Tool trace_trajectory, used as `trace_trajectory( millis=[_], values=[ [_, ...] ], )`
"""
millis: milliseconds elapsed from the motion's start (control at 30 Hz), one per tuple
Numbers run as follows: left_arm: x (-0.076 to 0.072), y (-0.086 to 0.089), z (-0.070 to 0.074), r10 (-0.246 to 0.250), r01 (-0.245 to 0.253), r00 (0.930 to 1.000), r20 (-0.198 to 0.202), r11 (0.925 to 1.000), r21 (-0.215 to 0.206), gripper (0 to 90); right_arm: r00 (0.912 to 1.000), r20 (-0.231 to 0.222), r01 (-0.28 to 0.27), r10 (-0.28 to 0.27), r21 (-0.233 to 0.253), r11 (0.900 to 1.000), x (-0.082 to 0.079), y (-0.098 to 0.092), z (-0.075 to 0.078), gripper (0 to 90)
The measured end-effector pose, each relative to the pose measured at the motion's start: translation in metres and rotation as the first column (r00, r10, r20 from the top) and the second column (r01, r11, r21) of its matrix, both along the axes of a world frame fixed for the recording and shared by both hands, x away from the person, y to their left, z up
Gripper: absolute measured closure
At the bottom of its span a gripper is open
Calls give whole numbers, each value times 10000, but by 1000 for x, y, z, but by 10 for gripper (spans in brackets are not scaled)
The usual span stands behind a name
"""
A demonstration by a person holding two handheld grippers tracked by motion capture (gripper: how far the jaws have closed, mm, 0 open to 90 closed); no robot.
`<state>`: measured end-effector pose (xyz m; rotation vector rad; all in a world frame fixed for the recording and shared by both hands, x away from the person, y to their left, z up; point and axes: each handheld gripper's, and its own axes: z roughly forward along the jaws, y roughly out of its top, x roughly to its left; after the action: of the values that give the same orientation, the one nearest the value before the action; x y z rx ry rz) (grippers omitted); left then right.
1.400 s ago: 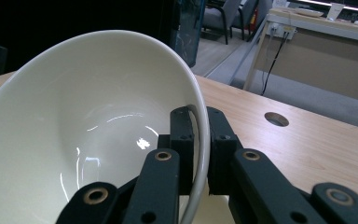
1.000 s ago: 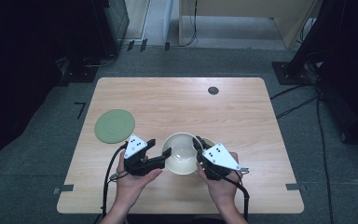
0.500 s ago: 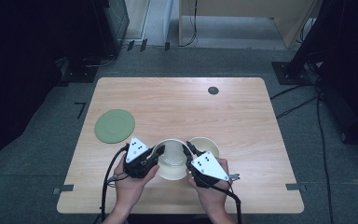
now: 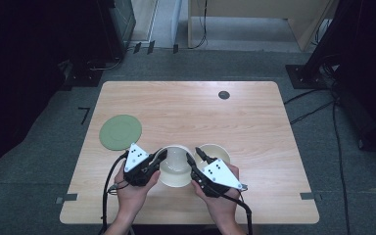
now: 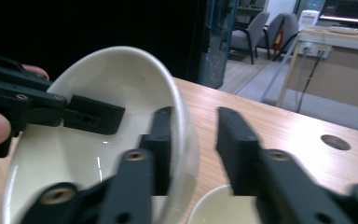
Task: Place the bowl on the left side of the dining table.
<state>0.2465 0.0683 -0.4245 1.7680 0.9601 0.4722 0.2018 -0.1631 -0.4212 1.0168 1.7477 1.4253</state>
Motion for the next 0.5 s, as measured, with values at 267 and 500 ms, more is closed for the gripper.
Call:
trace_trajectory(
  millis=[267,500],
  values=[
    [10,24,-3,616,-622,9979,-188,9975,-326,845,9998,-184,16,-5,606,9982,3,-14,9,320],
    [15,39,-5,1040,-1055,9941,-297,9931,-518,845,9977,-536,470,-404,1286,9906,12,-39,13,249]
  ],
)
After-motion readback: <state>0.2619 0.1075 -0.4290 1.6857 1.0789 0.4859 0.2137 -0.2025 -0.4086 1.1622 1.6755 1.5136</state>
